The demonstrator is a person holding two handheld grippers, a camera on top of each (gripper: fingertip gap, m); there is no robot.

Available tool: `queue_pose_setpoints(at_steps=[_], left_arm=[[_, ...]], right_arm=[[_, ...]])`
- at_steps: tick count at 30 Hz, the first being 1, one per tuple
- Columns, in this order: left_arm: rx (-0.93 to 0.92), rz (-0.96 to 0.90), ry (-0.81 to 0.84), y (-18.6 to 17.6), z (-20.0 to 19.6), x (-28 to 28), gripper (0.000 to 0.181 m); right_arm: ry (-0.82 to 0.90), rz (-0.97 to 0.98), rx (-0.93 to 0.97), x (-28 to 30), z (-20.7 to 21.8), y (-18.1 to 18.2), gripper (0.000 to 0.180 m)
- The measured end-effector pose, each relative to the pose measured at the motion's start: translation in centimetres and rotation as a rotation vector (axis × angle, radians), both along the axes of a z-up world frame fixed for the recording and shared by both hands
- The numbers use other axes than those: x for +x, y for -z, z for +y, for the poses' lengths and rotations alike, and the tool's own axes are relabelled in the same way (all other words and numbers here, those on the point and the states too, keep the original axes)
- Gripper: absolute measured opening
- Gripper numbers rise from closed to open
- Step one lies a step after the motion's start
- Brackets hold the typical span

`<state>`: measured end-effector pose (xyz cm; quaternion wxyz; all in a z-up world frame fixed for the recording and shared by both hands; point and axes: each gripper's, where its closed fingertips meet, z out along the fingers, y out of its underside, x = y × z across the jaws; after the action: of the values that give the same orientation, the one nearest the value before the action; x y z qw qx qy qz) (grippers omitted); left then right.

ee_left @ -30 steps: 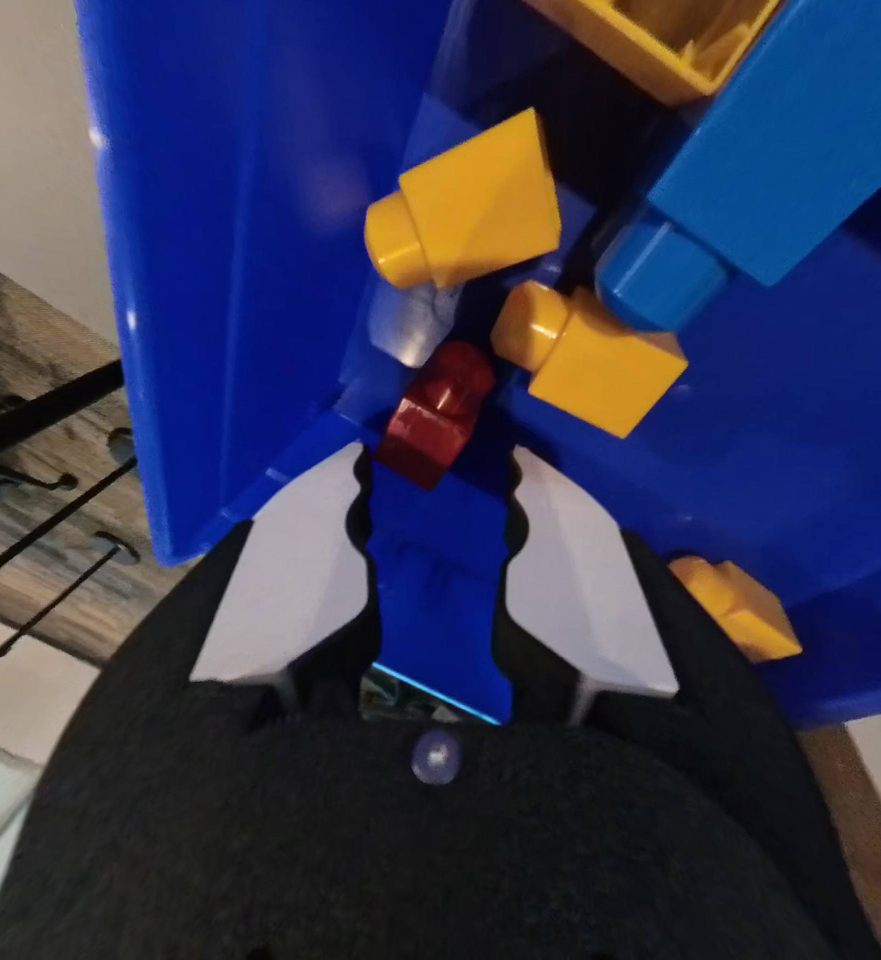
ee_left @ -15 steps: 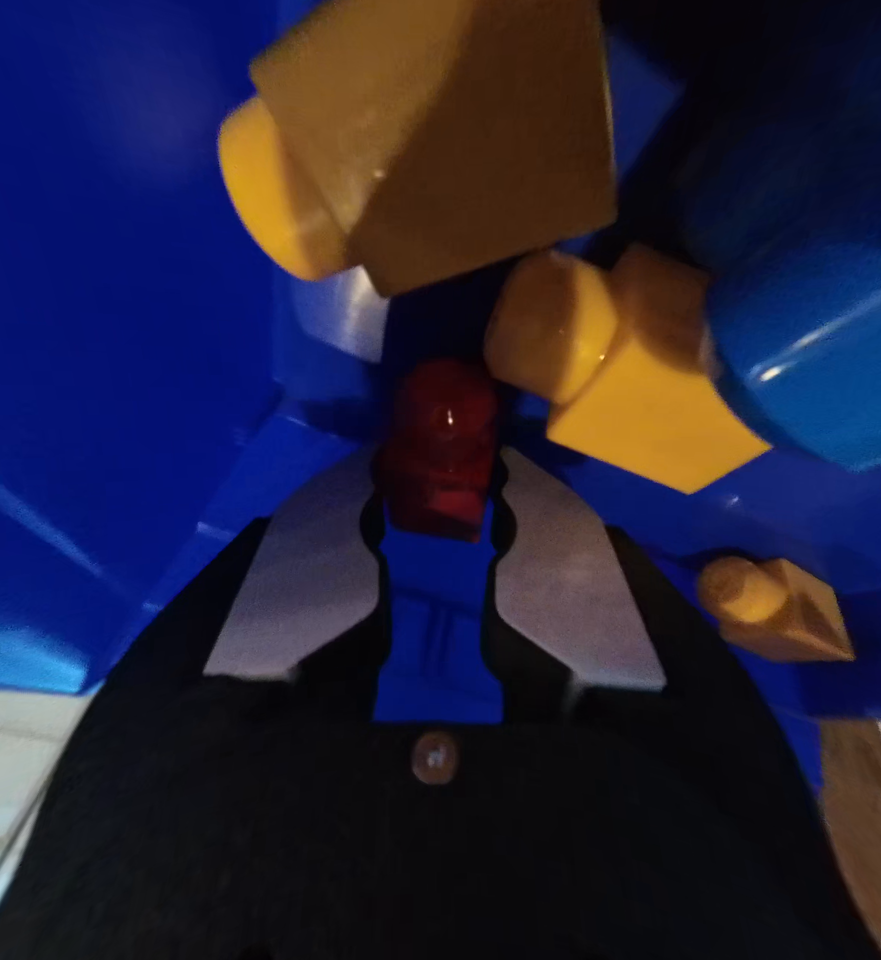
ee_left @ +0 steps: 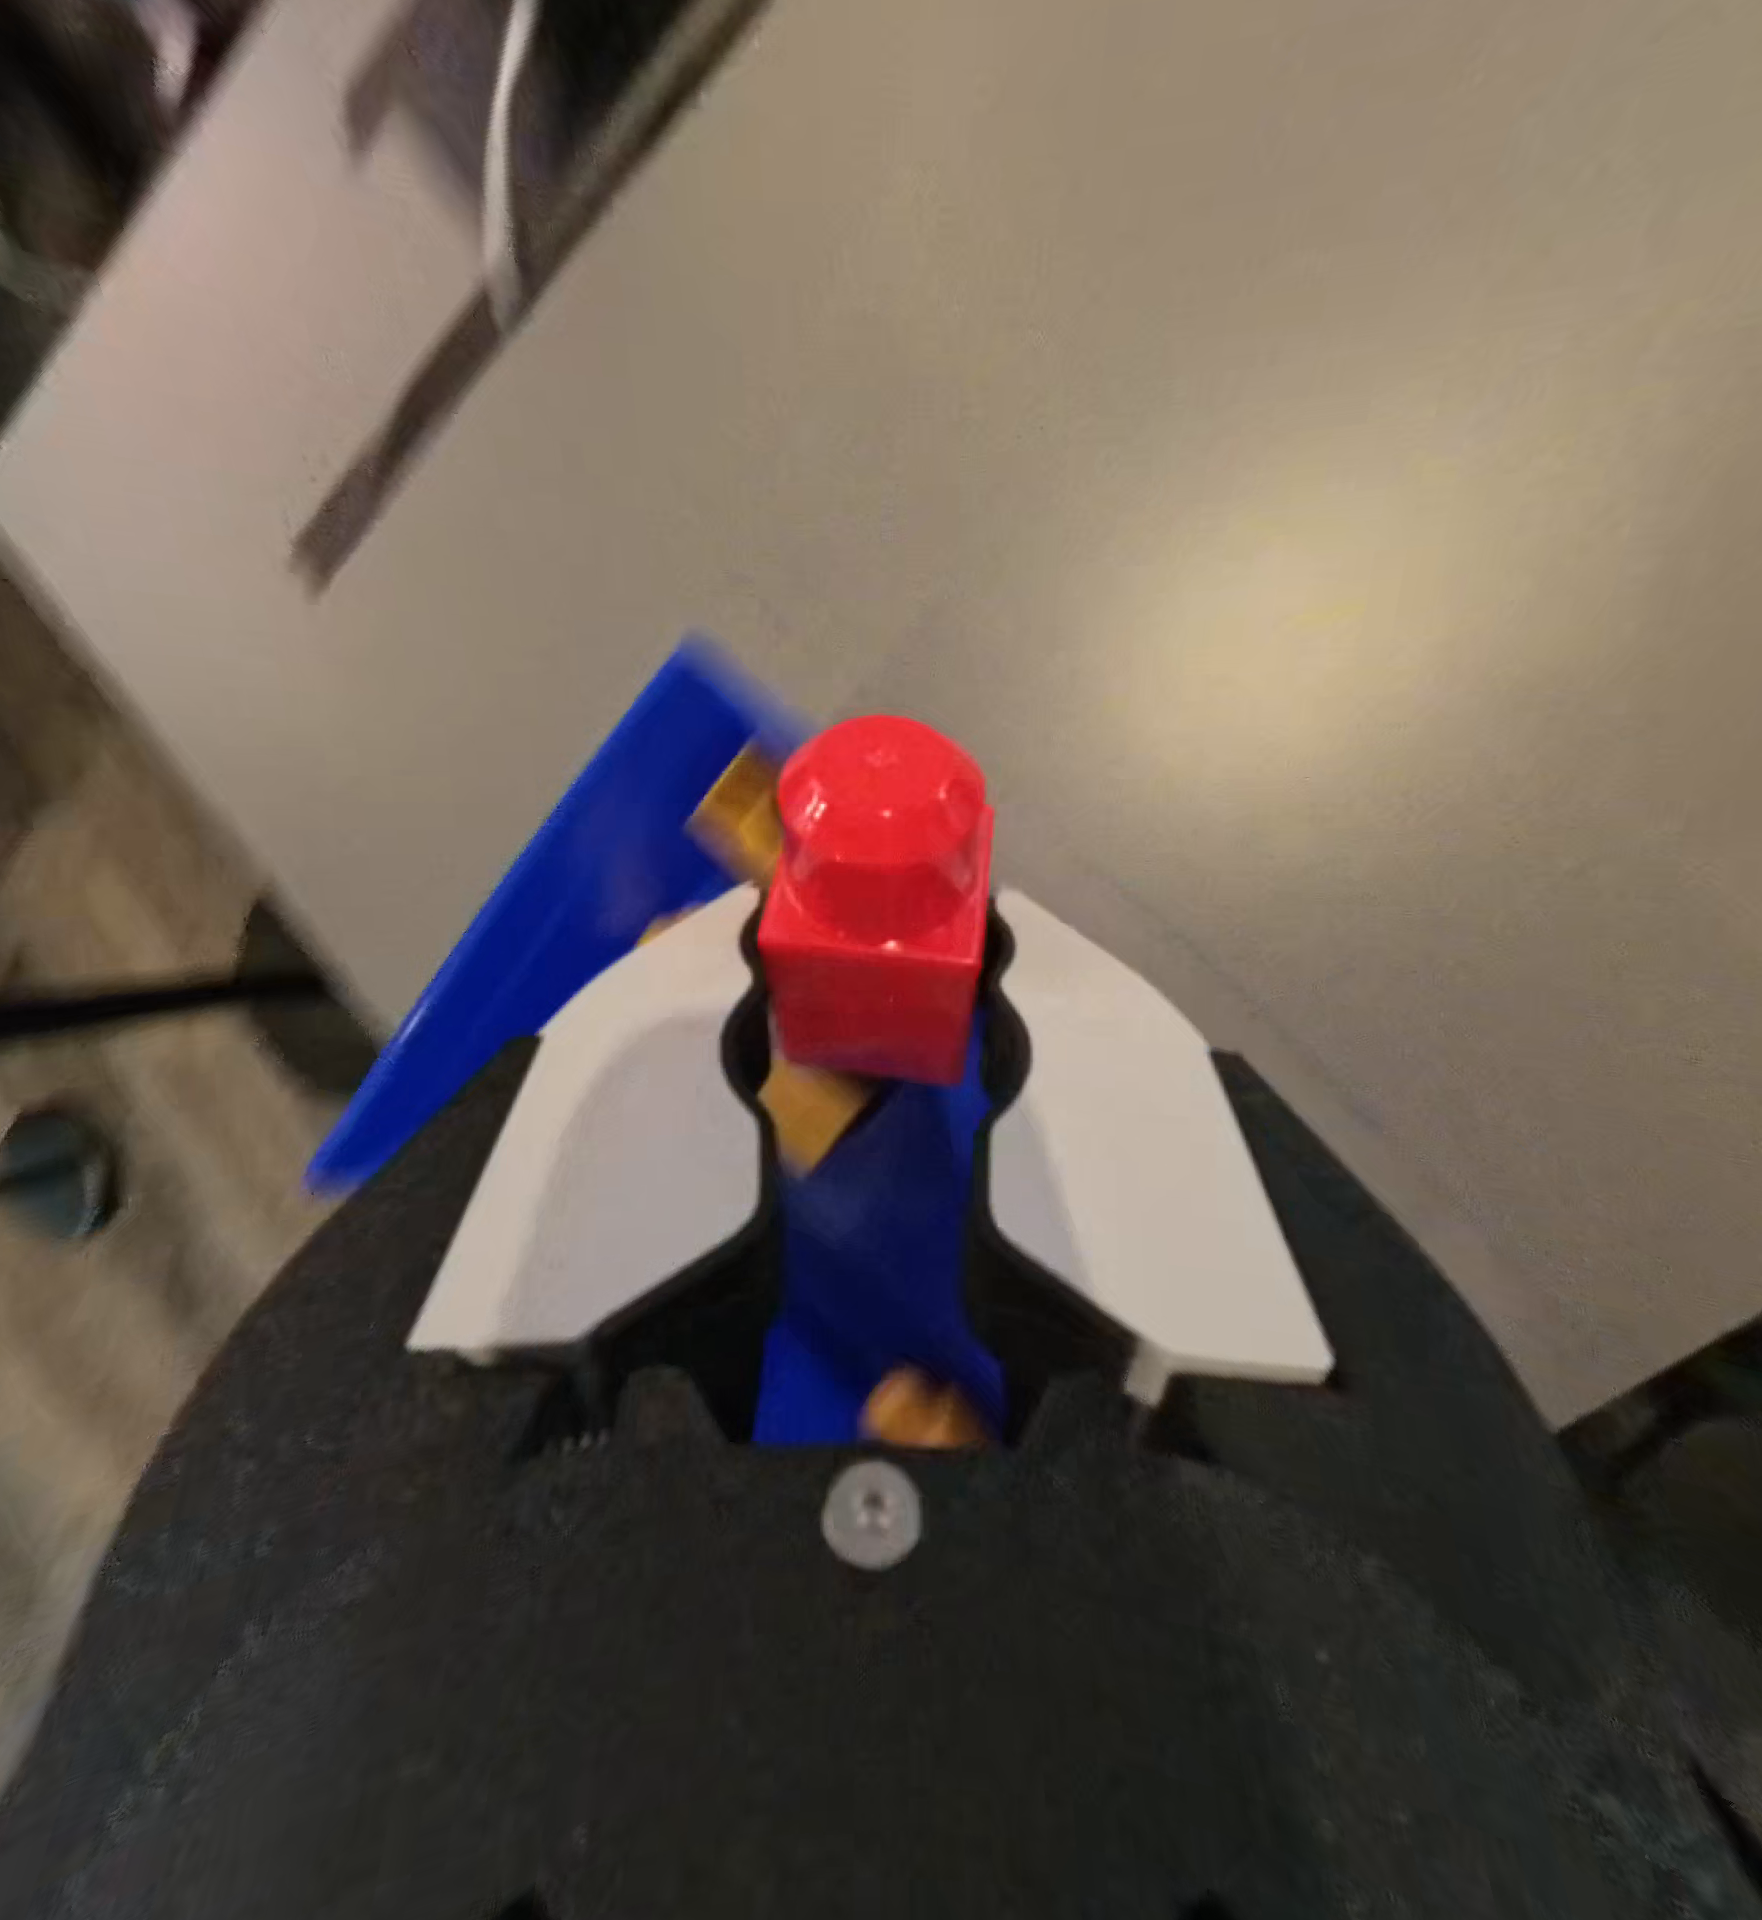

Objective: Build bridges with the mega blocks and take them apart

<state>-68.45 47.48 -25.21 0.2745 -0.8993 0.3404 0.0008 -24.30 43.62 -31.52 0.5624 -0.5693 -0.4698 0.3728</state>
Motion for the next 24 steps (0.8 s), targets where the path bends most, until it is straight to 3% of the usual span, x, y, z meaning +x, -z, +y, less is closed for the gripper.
queue_pose_setpoints(at_steps=[4,7,10,15,24], left_arm=[[0.118,-0.349,0.252,-1.8,-0.6,16.1,0.037],[0.128,-0.585,0.453,-0.3,-1.8,26.8,0.037],[0.112,-0.772,0.596,2.5,-2.5,34.0,0.037],[0.083,-0.920,0.667,5.7,-2.5,37.8,0.037],[0.119,-0.849,0.702,7.1,-3.6,38.2,0.037]], right_arm=[[-0.064,0.180,-0.088,-0.6,0.1,-3.2,0.069],[-0.142,0.256,-0.098,-2.0,-0.2,-6.3,0.061],[-0.194,0.245,-0.065,-3.8,0.2,-8.3,0.055],[-0.267,0.194,-0.164,-6.3,1.3,-7.0,0.050],[-0.346,0.140,-0.298,-8.8,0.7,-3.3,0.041]])
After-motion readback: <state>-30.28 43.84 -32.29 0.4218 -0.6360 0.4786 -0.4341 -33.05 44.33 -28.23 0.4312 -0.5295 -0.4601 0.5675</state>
